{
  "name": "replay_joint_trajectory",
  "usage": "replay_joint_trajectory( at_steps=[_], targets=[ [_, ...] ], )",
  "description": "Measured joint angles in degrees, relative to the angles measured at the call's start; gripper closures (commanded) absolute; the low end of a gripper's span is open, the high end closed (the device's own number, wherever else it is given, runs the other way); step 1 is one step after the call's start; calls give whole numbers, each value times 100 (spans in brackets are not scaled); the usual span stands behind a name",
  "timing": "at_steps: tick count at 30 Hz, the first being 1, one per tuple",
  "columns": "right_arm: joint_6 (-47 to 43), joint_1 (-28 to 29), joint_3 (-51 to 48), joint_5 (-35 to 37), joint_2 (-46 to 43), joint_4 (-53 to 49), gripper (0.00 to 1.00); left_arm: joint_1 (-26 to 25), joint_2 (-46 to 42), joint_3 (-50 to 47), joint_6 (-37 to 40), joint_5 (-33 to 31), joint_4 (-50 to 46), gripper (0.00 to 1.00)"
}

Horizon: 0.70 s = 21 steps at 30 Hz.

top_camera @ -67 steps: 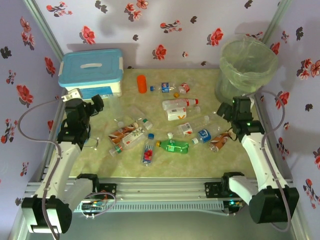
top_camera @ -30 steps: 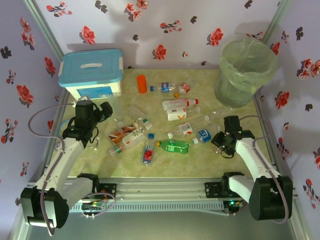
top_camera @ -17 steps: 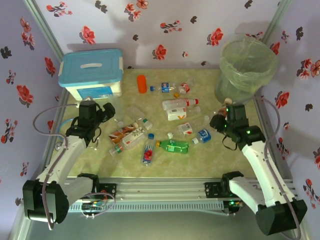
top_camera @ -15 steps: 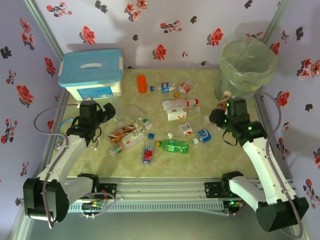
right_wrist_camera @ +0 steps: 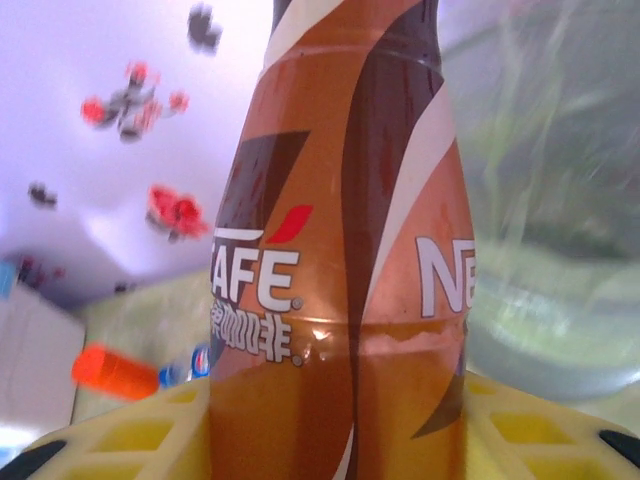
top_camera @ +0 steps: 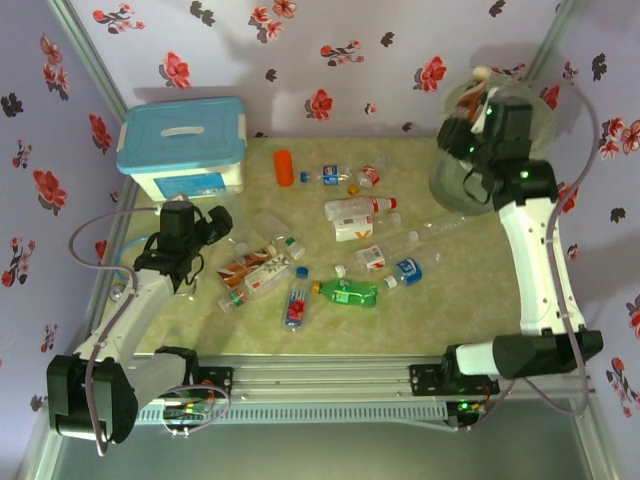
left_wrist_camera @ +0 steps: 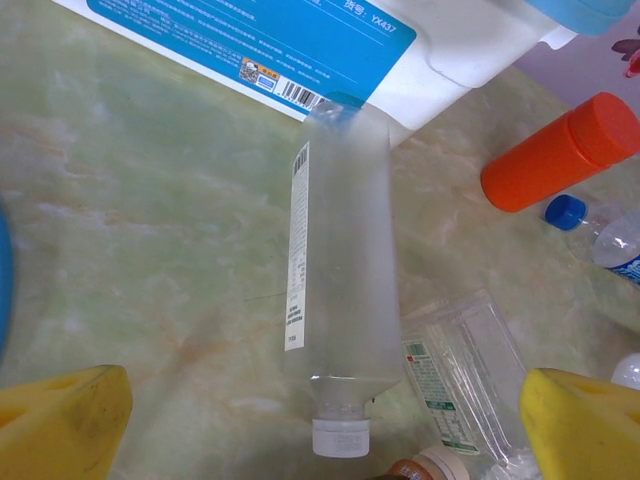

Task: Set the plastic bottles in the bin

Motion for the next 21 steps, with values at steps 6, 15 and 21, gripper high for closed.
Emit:
replay_joint_trajectory(
  at_steps=[6, 15, 21],
  targets=[
    [-68, -634, 1427, 35, 1272, 17, 63, -15, -48, -76, 24, 17, -66, 0],
    [-286, -1036, 2981, 332, 3136, -352, 63, -15, -35, -76, 133, 17, -151, 0],
    [-404, -1161, 3246, 420, 3764, -507, 63, -15, 101, -76, 151, 20, -151, 0]
  ],
)
